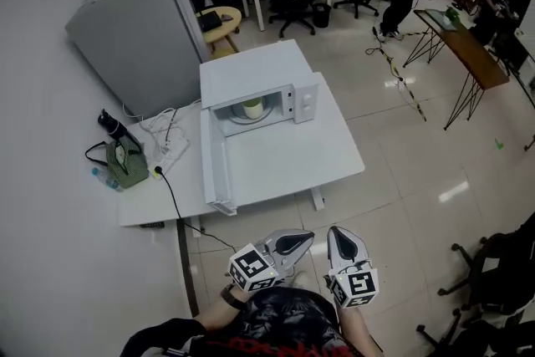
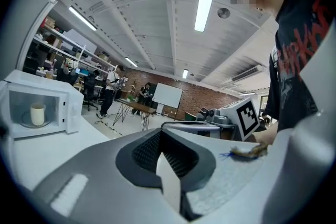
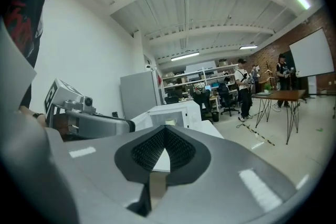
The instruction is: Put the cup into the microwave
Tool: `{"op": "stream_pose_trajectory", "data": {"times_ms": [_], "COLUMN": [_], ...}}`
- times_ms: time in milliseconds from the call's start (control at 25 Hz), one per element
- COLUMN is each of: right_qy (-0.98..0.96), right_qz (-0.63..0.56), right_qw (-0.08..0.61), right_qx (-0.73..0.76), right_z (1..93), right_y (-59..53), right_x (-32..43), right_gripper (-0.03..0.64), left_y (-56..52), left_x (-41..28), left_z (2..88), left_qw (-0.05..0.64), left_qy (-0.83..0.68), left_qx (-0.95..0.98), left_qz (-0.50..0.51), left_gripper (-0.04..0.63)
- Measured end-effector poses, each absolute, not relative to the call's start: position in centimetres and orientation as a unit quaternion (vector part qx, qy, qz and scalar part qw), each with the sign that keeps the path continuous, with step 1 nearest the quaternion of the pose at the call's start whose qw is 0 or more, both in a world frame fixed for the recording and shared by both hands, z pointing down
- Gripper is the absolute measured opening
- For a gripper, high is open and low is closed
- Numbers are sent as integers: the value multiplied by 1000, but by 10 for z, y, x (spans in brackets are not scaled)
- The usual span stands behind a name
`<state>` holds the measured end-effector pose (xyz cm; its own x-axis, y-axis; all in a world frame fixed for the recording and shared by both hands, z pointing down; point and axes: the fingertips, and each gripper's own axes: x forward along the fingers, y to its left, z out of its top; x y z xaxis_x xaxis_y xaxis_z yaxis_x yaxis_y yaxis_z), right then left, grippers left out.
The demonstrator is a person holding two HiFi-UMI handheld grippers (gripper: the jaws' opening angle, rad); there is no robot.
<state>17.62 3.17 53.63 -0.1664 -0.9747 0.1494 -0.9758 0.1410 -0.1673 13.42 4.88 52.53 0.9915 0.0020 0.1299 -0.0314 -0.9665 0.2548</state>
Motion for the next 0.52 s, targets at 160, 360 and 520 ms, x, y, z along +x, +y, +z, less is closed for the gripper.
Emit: {"op": "stream_pose_trajectory", "data": {"times_ms": [160, 360, 520], "right_qy": [-750, -755, -759], "right_qz": [91, 70, 78], "right_qw": [15, 18, 7], "right_qx": [655, 652, 647], "right_z": [521, 505, 504], "right_y": [35, 28, 23], "right_x": [172, 151, 131], "right_gripper": [0, 0, 0], "left_y": [54, 53, 53], "left_x": [125, 107, 100], "left_z": [517, 514, 514], "left_qw": [122, 125, 112], "left_qy": [3, 11, 36], "left_qx": [991, 991, 992], "left_qz": [53, 43, 50], "left_gripper": [2, 3, 2]}}
